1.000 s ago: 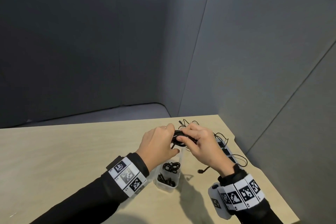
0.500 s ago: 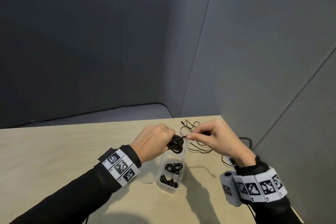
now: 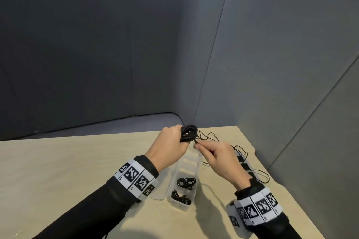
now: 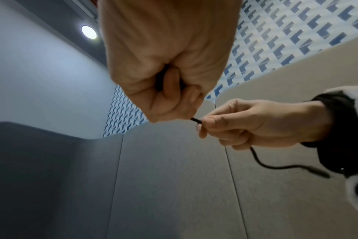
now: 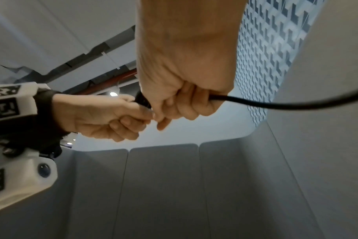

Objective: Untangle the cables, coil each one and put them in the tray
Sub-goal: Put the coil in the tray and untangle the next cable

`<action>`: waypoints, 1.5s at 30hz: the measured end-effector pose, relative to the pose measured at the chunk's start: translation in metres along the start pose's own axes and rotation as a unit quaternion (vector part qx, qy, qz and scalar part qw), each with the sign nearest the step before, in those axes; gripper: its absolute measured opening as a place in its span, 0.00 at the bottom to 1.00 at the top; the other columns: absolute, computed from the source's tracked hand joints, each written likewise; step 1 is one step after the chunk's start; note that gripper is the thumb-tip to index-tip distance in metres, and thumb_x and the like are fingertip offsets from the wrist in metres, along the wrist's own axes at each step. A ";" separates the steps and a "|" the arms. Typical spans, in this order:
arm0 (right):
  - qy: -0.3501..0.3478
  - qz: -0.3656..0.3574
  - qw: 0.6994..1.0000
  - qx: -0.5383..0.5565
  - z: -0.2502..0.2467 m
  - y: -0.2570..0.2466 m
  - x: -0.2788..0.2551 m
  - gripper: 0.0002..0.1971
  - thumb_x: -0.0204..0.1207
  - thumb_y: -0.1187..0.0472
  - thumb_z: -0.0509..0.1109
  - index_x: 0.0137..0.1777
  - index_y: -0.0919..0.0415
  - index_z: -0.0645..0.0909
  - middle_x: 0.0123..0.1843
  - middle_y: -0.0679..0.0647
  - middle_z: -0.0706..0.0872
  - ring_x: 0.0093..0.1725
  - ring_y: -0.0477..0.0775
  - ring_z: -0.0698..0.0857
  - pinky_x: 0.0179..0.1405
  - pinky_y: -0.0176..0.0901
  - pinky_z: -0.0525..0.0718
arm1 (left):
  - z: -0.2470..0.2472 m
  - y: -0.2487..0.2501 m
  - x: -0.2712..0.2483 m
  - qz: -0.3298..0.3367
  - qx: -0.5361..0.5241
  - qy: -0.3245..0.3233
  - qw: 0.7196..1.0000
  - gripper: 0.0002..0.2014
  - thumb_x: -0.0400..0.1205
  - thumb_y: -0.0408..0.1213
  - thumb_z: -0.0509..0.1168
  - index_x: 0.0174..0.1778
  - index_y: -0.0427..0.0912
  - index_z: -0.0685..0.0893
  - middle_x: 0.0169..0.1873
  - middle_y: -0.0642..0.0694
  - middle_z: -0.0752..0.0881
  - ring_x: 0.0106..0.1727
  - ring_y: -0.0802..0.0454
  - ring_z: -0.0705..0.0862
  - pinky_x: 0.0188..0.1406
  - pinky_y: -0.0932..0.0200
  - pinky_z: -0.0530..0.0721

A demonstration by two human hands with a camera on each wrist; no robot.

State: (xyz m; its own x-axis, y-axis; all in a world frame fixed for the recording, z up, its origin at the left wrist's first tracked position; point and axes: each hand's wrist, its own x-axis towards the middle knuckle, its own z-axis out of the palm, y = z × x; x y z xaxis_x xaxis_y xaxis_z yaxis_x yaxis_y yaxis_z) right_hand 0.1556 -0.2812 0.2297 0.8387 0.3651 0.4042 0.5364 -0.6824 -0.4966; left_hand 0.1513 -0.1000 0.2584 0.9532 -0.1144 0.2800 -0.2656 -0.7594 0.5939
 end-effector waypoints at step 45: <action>0.009 -0.168 0.945 -0.280 -0.034 -0.057 -0.013 0.16 0.75 0.54 0.62 0.26 0.54 0.71 0.18 0.51 0.75 0.18 0.58 0.68 0.18 0.37 0.49 | 0.032 -0.001 -0.008 0.038 0.206 -0.079 0.975 0.07 0.79 0.29 0.57 0.52 0.36 0.72 0.47 0.35 0.85 0.49 0.34 0.84 0.38 0.51 0.72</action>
State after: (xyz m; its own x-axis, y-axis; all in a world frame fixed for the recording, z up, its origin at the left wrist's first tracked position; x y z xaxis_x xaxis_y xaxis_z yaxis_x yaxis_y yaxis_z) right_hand 0.1105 -0.2683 0.2790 0.6259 0.6133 0.4817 0.6340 -0.7598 0.1436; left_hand 0.1488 -0.1188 0.2309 0.9521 -0.2523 0.1727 -0.2862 -0.9341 0.2135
